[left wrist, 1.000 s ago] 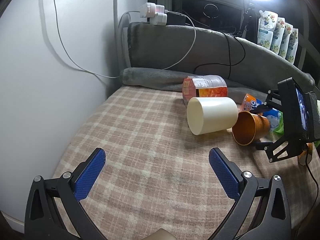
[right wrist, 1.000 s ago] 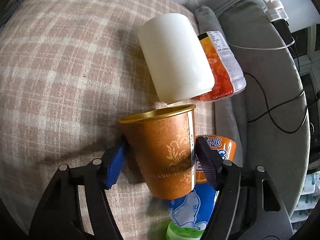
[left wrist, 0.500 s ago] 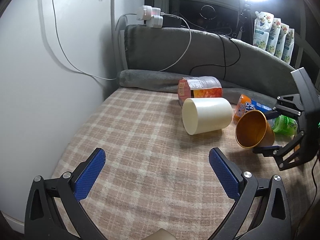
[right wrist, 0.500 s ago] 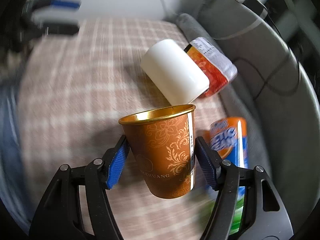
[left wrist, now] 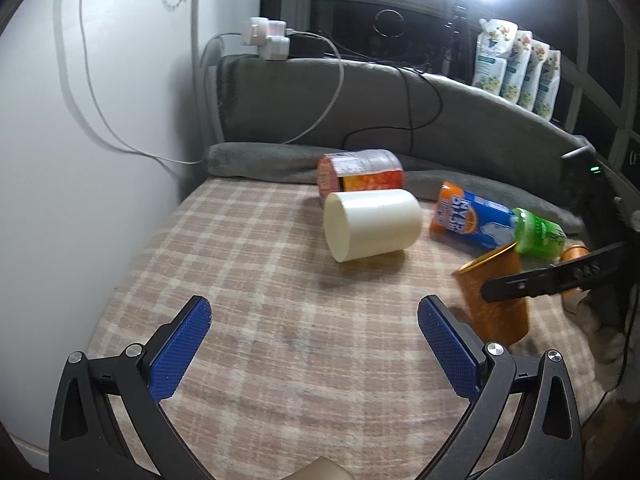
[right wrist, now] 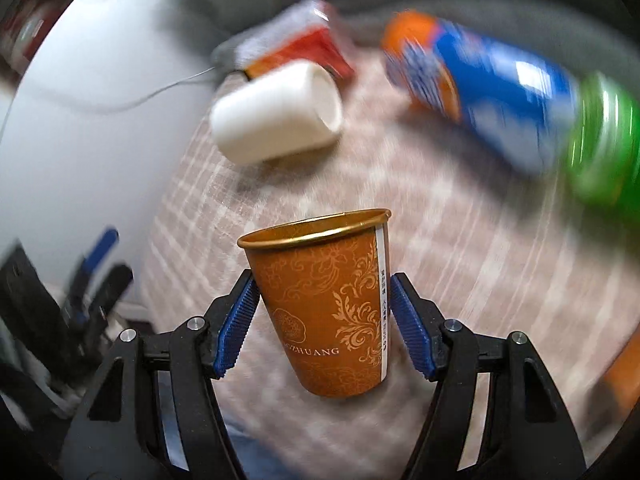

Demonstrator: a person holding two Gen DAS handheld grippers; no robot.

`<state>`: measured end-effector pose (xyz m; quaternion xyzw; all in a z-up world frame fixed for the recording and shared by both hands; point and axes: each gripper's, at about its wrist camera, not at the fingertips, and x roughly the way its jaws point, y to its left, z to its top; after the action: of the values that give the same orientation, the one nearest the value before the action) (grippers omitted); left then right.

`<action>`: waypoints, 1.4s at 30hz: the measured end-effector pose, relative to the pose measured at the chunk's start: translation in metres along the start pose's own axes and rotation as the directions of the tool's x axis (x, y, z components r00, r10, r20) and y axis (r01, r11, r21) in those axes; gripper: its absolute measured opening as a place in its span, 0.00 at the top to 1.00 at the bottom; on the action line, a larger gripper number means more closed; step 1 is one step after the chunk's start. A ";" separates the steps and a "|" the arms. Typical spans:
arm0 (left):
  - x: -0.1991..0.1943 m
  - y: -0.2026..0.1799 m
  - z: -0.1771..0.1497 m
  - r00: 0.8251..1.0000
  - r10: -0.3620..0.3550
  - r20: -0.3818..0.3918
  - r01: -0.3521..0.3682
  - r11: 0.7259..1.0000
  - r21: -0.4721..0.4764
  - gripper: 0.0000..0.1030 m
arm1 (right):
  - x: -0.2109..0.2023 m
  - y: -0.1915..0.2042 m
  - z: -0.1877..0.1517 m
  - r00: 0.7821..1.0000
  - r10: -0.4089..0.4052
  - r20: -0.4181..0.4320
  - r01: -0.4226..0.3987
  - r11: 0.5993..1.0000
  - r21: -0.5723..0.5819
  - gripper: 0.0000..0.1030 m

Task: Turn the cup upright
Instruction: 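Lift the cup with the right gripper and rotate it rim-up, then pass the upright cup into the left gripper and close it on the cup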

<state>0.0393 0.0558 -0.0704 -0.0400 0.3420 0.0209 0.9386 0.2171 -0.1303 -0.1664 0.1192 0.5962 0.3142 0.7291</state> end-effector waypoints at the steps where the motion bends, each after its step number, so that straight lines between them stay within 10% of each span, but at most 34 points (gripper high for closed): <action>1: -0.001 -0.002 0.000 1.000 -0.010 -0.003 0.010 1.000 0.004 0.01 | -0.003 -0.003 -0.002 1.000 0.015 -0.005 -0.015 0.999 0.033 0.33; 13: 0.009 -0.015 -0.001 0.984 -0.146 -0.097 0.141 0.988 -0.056 0.01 | -0.013 -0.009 -0.015 1.000 -0.012 0.013 0.011 0.995 0.094 0.16; 18: 0.021 -0.022 0.000 0.949 -0.264 -0.173 0.245 0.961 -0.125 0.01 | -0.045 0.001 -0.028 0.993 -0.029 0.110 0.028 1.000 0.007 0.16; 32: 0.075 -0.064 0.013 0.851 -0.437 -0.290 0.344 0.883 -0.321 0.05 | -0.146 -0.012 -0.122 0.823 -0.310 0.476 0.320 0.945 0.063 0.16; 42: 0.097 -0.072 0.021 0.835 -0.452 -0.314 0.332 0.869 -0.368 0.09 | -0.162 -0.031 -0.155 0.786 -0.342 0.515 0.315 0.938 0.141 0.16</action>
<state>0.1322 -0.0130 -0.1124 -0.2547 0.4987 -0.1308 0.8182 0.0662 -0.2828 -0.0950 0.1132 0.3894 0.1230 0.9058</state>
